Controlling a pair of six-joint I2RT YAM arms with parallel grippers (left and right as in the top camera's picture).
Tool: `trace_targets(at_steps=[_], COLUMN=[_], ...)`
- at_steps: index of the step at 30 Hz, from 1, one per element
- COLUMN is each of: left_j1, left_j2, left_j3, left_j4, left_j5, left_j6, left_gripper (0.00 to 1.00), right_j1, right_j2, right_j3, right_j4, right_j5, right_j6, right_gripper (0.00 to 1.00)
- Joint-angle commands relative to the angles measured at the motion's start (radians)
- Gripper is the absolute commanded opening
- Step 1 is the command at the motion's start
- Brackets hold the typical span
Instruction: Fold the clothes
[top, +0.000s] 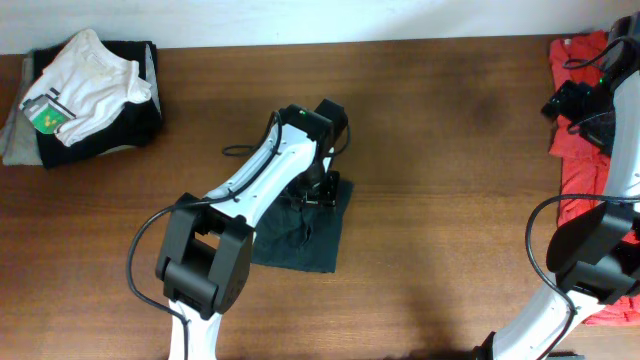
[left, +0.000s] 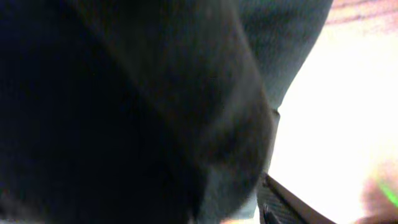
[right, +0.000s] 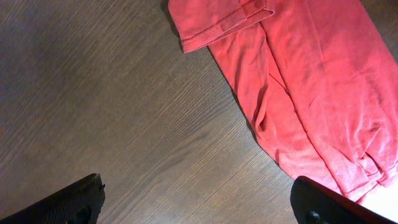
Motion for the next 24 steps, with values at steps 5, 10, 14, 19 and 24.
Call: trace_targets(at_steps=[5,10,14,19,24], left_j1=[-0.07,-0.105,-0.014,0.267,0.48], left_j2=[0.005,0.005,0.0,-0.002,0.0], left_j3=[0.126,0.249,0.422,0.505,0.387], left_j4=[-0.042,-0.124,-0.236,-0.338,-0.33], left_j5=[0.01,-0.027,-0.162,-0.225,0.172], left_j6=[0.007,0.066,0.055,0.055,0.246], left_gripper=[0.63,0.63,0.64,0.65,0.7], right_j1=[-0.001,-0.001,-0.001,-0.001,-0.001], right_j2=[-0.012,-0.012,-0.012,-0.012,-0.012], right_j3=[0.011,0.011,0.011,0.011,0.011], right_j4=[-0.002,-0.002,-0.002,-0.002,-0.002], right_j5=[0.019,0.019,0.019,0.019,0.019], right_j6=[0.005,0.005,0.005,0.005,0.005], right_gripper=[0.99,0.99,0.99,0.99,0.99])
